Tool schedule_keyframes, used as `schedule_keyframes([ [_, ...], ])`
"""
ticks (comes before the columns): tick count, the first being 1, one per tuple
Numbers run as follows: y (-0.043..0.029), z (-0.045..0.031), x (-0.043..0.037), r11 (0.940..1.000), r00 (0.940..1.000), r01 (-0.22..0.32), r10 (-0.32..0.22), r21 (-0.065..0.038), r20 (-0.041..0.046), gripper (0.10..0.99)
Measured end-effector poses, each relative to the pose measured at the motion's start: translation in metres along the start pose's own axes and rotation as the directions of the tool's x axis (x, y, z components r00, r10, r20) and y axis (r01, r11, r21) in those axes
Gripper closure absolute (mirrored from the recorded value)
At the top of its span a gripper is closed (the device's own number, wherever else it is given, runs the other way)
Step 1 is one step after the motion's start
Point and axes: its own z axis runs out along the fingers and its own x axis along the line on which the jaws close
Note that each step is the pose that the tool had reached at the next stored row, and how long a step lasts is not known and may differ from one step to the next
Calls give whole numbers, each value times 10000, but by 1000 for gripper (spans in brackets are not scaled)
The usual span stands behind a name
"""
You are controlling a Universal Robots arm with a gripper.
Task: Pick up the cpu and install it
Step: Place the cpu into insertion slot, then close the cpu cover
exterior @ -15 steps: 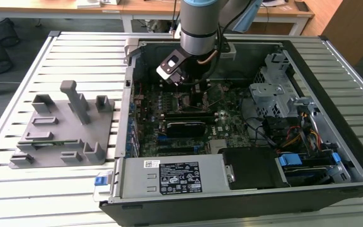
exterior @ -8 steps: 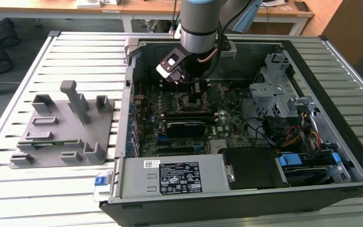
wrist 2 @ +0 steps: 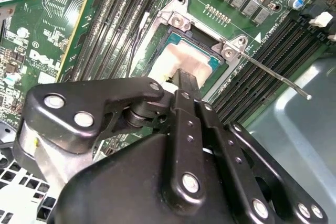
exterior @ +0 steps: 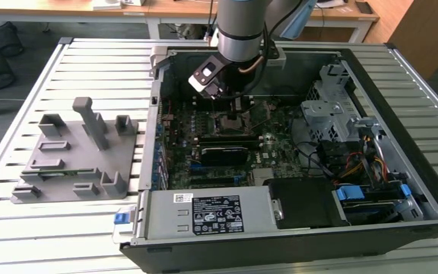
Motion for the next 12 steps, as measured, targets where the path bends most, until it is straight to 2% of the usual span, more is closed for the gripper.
schedule_keyframes([
  [12,1,-53,0,10000,10000,0,0,0,0,980],
])
